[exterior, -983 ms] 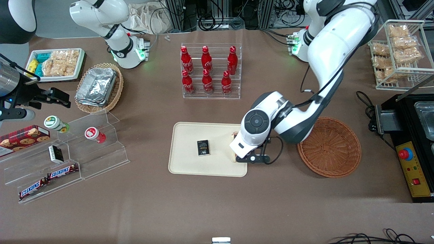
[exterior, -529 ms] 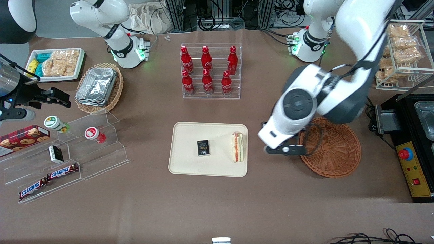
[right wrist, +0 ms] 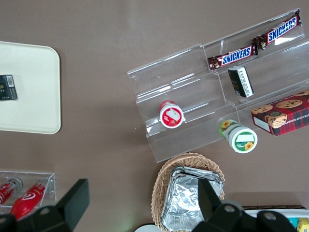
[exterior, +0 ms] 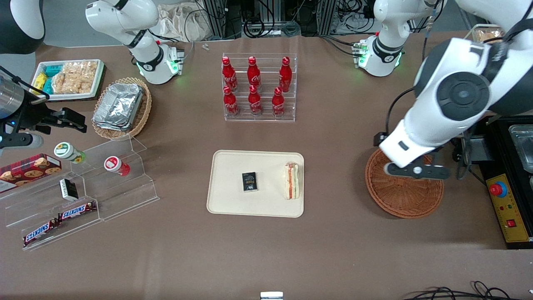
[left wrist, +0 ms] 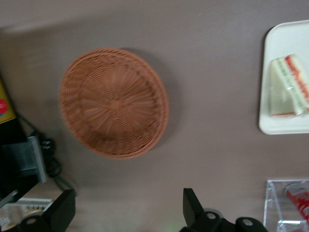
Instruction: Place sandwich from basket to tray
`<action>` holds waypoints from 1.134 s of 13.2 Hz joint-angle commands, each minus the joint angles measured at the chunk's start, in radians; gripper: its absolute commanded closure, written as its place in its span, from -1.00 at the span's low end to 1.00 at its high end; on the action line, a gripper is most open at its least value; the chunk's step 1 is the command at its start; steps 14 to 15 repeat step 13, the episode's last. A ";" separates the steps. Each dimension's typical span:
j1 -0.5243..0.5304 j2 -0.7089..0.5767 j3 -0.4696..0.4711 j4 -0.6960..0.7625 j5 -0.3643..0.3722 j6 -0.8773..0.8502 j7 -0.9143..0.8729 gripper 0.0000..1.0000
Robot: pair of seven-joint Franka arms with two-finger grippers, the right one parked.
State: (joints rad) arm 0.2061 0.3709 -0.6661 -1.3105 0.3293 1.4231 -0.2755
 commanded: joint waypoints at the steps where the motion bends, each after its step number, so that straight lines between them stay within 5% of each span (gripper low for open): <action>1: 0.065 -0.063 -0.006 -0.038 -0.018 -0.018 0.085 -1.00; 15: 0.197 -0.092 0.005 -0.036 -0.090 -0.038 0.081 -1.00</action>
